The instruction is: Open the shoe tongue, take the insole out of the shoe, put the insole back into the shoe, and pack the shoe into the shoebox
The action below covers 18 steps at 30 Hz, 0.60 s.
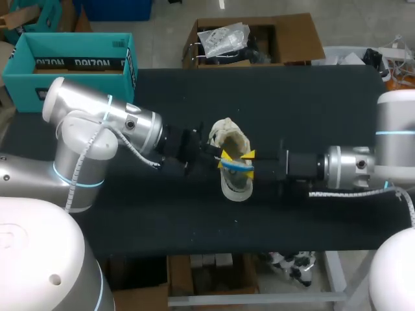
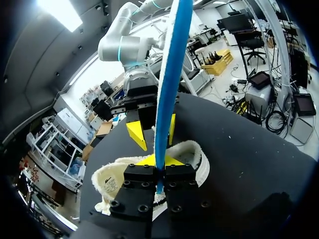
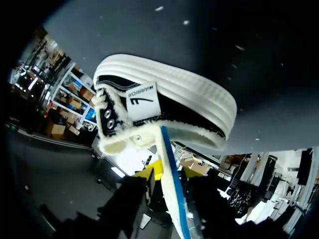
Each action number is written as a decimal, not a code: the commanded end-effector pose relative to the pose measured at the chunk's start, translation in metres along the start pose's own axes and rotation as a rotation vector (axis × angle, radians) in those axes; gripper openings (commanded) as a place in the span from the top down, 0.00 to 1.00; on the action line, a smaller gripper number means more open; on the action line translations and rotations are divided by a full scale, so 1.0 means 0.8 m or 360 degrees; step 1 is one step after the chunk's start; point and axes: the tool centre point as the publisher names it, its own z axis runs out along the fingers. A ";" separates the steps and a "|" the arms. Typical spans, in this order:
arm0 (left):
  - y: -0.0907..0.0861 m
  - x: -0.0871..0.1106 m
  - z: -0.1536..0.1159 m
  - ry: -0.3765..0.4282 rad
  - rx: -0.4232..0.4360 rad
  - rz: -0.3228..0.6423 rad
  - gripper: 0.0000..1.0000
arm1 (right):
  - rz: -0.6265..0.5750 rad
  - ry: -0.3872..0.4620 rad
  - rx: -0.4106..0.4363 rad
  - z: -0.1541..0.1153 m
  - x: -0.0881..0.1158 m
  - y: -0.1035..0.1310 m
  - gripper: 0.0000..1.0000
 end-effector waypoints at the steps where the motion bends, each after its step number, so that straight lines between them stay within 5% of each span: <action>1: 0.002 0.002 0.000 -0.0006 -0.0002 0.0003 1.00 | 0.0001 -0.0007 0.0009 0.001 0.002 0.003 0.69; 11: 0.007 -0.005 -0.002 -0.0010 -0.0032 0.0002 1.00 | -0.0027 0.0033 -0.0045 0.003 -0.006 0.000 0.75; 13: 0.008 -0.008 -0.002 -0.0011 -0.0034 0.0000 1.00 | -0.0029 0.0048 -0.0070 0.003 -0.006 0.000 1.00; 18: 0.016 -0.015 0.001 -0.0014 -0.0040 -0.0016 1.00 | -0.0038 0.0043 -0.0069 0.004 -0.003 0.007 1.00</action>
